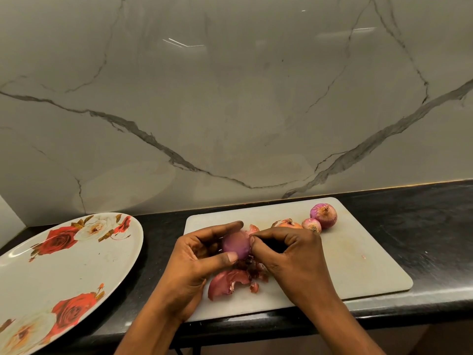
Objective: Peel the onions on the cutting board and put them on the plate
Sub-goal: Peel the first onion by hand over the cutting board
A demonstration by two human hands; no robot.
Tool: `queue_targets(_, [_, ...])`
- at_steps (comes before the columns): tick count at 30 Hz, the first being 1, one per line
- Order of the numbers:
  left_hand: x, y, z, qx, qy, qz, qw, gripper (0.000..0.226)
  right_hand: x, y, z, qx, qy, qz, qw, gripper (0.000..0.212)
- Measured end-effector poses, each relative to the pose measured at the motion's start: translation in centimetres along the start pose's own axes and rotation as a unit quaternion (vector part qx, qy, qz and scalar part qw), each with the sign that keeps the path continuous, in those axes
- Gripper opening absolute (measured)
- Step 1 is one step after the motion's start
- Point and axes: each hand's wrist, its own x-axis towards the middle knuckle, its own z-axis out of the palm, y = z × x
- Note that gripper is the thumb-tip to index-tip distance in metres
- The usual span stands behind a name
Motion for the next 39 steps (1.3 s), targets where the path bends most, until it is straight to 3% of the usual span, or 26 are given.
queue_targets(15, [0.1,0.0,0.0,-0.037,0.012,-0.005,0.999,0.057,0.1,0.9,0.4,0.024,0.026,0.048,0.998,0.026])
queue_targets(24, [0.0,0.2,0.4,-0.028,0.02,-0.001,0.999,0.054,-0.1,-0.1,0.2,-0.004,-0.004,0.007,1.0,0.015])
queue_targets(35, [0.0,0.2,0.2,-0.046,0.028,0.009,0.999,0.049,0.1,0.2,0.3,0.016,0.019,0.03,0.999,0.003])
queue_targets(39, [0.3,0.1,0.1,-0.077,0.045,0.002,0.996,0.048,0.0,0.0,0.1,0.001,0.025,0.031,0.999,0.009])
